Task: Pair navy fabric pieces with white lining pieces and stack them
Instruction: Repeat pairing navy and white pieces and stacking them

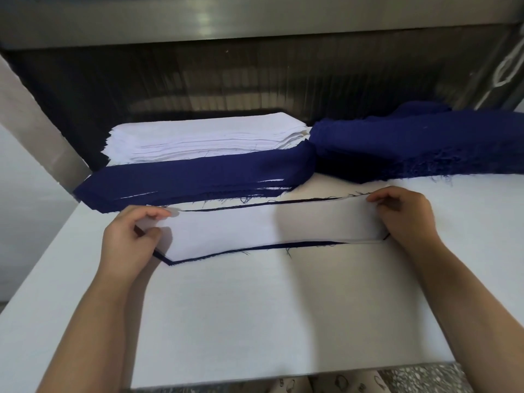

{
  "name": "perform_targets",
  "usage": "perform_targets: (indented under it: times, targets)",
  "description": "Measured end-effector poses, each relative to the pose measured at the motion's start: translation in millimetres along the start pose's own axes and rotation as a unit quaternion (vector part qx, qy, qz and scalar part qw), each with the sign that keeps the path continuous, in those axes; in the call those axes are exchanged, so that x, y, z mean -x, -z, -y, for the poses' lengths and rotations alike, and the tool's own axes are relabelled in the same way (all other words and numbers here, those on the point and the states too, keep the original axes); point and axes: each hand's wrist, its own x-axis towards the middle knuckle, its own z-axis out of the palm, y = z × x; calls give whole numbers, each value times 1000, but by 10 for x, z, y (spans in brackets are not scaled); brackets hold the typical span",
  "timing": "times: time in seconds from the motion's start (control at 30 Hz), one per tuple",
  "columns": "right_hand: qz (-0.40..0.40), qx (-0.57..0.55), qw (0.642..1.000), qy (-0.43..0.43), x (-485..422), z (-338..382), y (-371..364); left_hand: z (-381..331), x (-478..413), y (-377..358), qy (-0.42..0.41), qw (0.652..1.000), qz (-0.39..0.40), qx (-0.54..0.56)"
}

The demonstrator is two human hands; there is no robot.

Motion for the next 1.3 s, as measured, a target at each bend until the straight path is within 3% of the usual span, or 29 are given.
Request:
perform_targets:
  times: [1.3]
  targets:
    - [5, 26, 999, -21, 30, 37, 15, 22, 0, 19, -20, 998, 11, -50]
